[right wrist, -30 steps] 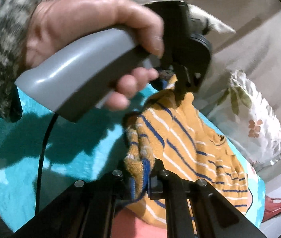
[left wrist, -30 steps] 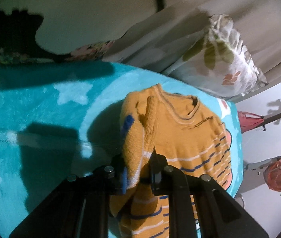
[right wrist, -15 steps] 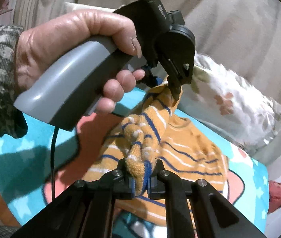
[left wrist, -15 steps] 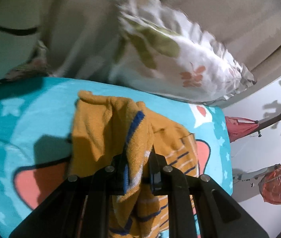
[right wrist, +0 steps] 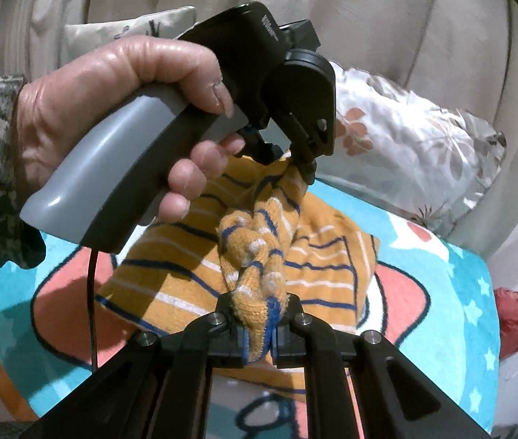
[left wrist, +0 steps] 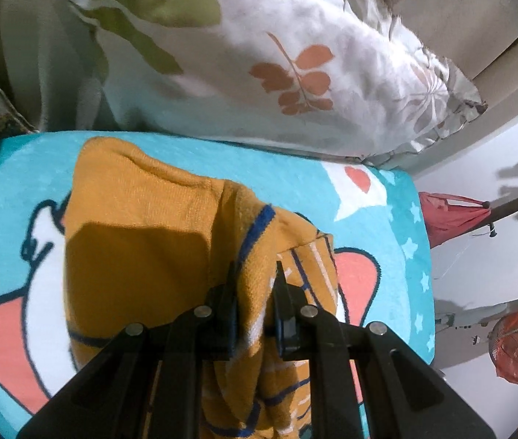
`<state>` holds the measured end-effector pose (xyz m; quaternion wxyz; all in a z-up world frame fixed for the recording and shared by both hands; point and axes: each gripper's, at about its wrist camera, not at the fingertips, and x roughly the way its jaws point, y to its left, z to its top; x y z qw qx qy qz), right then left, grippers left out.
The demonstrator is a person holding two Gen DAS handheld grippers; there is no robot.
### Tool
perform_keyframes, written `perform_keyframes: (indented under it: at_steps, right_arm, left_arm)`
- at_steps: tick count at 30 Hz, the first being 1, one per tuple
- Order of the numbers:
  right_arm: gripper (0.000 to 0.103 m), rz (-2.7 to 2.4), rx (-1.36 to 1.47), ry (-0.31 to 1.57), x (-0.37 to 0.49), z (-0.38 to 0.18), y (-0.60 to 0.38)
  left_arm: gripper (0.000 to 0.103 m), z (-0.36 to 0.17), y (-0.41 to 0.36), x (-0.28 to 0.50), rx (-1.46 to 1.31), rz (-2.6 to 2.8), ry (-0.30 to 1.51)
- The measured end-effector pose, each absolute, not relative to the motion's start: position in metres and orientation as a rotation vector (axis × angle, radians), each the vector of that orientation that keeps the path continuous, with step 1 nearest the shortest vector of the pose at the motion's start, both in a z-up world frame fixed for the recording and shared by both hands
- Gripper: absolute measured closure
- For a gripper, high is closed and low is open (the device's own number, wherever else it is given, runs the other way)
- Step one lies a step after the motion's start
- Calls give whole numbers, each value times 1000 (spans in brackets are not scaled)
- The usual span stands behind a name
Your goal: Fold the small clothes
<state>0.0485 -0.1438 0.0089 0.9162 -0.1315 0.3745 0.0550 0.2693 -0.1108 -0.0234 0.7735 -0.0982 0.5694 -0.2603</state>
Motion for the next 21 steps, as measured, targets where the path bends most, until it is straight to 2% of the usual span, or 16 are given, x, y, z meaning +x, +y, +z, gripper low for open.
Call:
perform_keyframes:
  at_steps: [21]
  right_arm:
    - [95, 52, -164, 841, 52, -9, -207]
  left_arm:
    - [90, -27, -183, 266, -132, -596, 1274]
